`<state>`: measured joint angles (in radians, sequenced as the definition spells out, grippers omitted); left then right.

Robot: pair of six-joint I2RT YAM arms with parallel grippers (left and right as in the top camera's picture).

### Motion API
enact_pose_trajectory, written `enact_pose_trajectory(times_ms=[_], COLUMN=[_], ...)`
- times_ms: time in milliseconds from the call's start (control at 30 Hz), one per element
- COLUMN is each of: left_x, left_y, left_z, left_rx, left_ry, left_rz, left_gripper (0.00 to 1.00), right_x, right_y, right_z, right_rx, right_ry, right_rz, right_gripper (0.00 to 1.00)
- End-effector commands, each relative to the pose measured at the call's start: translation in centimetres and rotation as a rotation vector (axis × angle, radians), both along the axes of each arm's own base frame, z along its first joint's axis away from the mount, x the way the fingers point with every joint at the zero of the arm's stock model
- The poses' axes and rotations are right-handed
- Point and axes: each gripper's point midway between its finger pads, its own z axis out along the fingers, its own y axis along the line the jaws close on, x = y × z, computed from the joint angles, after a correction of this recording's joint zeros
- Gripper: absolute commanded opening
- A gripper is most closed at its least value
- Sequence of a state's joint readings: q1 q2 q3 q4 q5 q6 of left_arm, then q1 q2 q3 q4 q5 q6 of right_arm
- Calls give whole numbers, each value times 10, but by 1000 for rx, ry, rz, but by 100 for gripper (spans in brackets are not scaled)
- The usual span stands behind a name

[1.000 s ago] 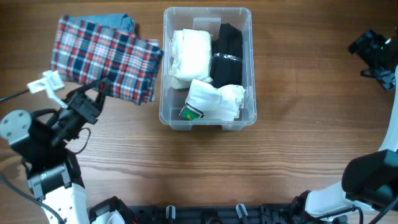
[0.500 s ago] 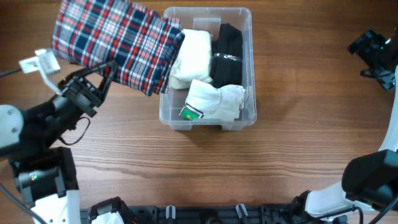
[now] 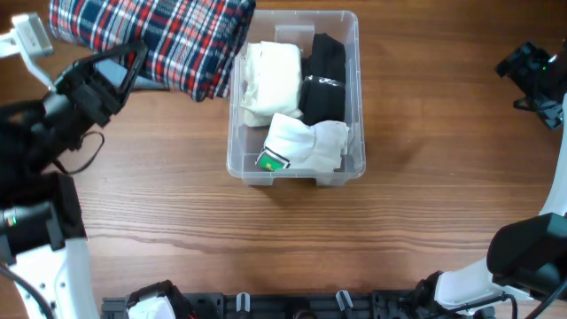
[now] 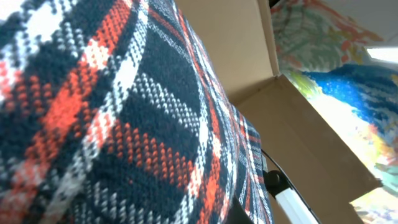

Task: Pack container
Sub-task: 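Lift the red plaid shirt with the left gripper toward the bin, then lower the red plaid shirt into the bin's front left area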

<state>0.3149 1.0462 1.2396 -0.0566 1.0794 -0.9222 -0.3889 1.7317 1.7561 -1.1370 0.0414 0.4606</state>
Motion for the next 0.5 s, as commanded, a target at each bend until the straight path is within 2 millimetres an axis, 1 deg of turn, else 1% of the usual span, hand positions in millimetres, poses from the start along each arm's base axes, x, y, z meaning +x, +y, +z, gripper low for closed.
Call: enact_pose_trajectory(times_ms=[0,133,300,467], left_x=[8,27,53,54], left_y=[-1,5,26,25], left_z=[14,17,17,7], left_rx=[10,18,29,24], left_ry=[-20,-50,-93,-46], left_rz=[-36,-24,104,92], left_gripper=[4,4,4,4], right_x=[2,2,2,2], right_y=[2,2,2,2], right_z=[-4,-4,-4,-4], right_rx=[16,16,16,16], right_ry=[2,2,2,2], right_rz=[-6,-6,-6,-6], right_gripper=[100,100,100,100])
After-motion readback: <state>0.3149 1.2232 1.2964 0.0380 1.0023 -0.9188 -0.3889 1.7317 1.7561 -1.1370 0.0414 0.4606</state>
